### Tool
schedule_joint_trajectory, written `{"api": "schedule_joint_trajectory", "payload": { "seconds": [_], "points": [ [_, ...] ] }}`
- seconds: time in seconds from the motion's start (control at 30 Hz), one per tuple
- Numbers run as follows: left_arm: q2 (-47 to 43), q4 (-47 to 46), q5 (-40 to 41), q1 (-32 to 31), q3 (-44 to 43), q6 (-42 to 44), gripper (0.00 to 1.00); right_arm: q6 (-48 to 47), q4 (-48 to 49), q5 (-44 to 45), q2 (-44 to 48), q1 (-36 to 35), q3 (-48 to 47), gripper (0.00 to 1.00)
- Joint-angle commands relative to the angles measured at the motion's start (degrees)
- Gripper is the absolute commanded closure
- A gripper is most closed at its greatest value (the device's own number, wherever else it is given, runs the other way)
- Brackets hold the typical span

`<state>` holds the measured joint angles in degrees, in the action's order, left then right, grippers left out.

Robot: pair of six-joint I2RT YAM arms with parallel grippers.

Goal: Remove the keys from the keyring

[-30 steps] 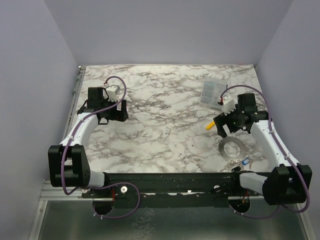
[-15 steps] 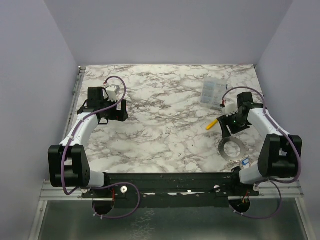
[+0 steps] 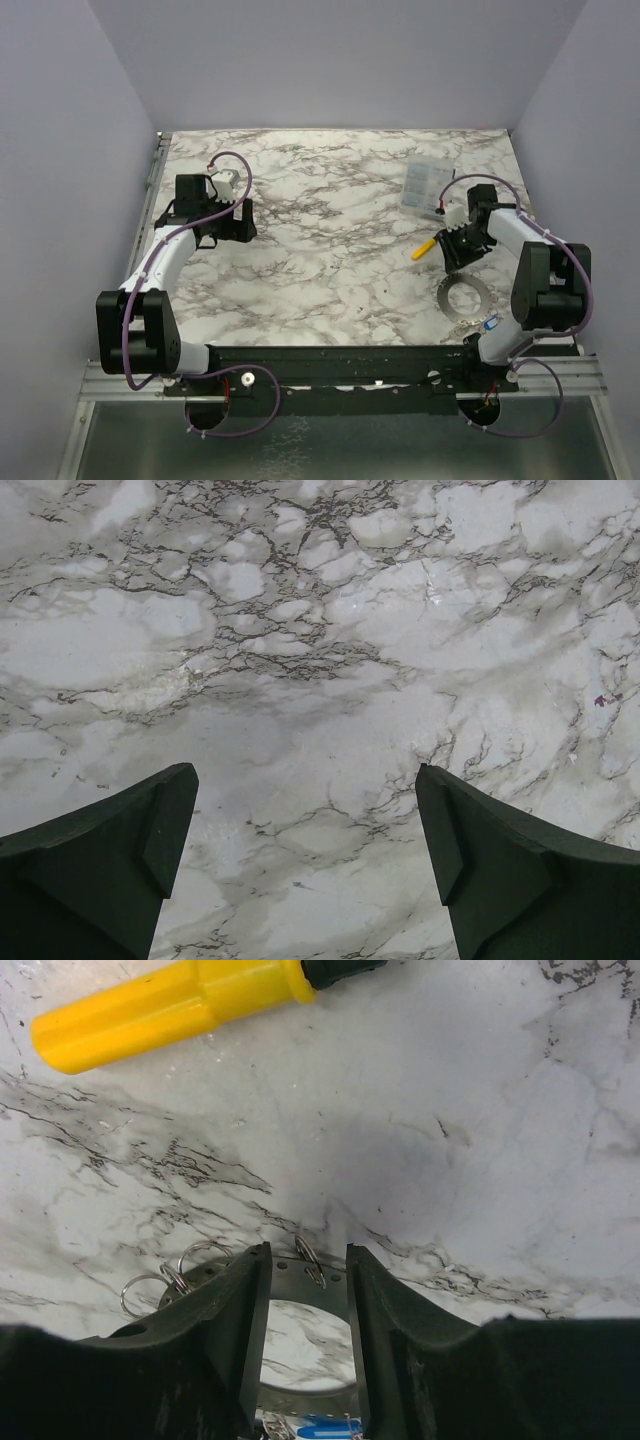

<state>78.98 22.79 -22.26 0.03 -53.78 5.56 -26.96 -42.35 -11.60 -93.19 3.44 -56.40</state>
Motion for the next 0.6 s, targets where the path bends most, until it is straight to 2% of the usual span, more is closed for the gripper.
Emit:
{"api": "schedule_joint_trajectory", "payload": {
  "seconds": [0.0,0.1,0.23,0.27,0.57],
  "points": [
    [-1.0,-0.82,-0.33,0.14,-0.55,-0.63,0.01,-0.1,0.83,-1.64,-1.0,0.24,-0.86,0.57],
    [-0.74,-0.82,-0.33,0.09,-0.62,-0.72,0.01,-0.11,0.69,-2.75,-0.28,0.23,0.05,0.61],
    [-0.54,-0.82,-0.33,0.14,-0.64,-0.79,0.01,0.0,-0.29,-4.04,1.55,0.23,0.48,0.95],
    [-0.43,-0.83,-0.35,0.12,-0.62,-0.88,0.01,0.1,-0.69,-4.56,2.46,0.22,0.43,0.99],
    [0.26,-0.65,-1.3,0.14,-1.04,-1.38,0.01,1.9,-4.81,-12.68,14.39,0.25,-2.5,0.99]
  ]
}}
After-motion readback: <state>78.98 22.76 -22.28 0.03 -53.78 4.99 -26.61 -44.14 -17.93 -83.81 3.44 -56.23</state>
